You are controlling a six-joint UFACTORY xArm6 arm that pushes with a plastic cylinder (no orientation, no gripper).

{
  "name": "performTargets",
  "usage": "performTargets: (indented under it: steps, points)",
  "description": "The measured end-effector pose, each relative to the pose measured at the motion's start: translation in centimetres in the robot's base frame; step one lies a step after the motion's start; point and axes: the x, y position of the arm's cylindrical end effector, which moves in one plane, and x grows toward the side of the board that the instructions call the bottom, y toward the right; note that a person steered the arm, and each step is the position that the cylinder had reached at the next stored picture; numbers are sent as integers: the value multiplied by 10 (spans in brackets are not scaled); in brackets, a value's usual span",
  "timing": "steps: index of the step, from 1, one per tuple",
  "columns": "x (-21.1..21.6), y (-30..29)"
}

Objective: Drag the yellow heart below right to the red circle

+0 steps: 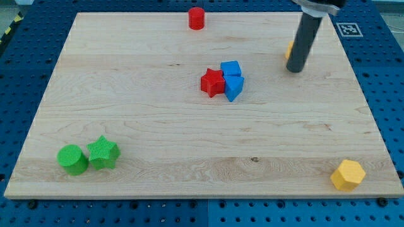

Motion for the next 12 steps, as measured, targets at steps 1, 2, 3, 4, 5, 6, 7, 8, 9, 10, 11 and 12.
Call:
performTargets:
  steps: [1, 2, 3, 4, 5, 6, 7, 8, 9, 10, 11, 12]
  points:
    - [5, 40]
    - [-31, 47]
    - [-65, -17]
    - [-94, -91]
    - [-97, -110]
    - [-97, -91]
    - [-97, -103]
    - [-97, -138]
    - [-97, -166]
    - [-98, -196]
    - [-93, -188]
    - [-73, -161]
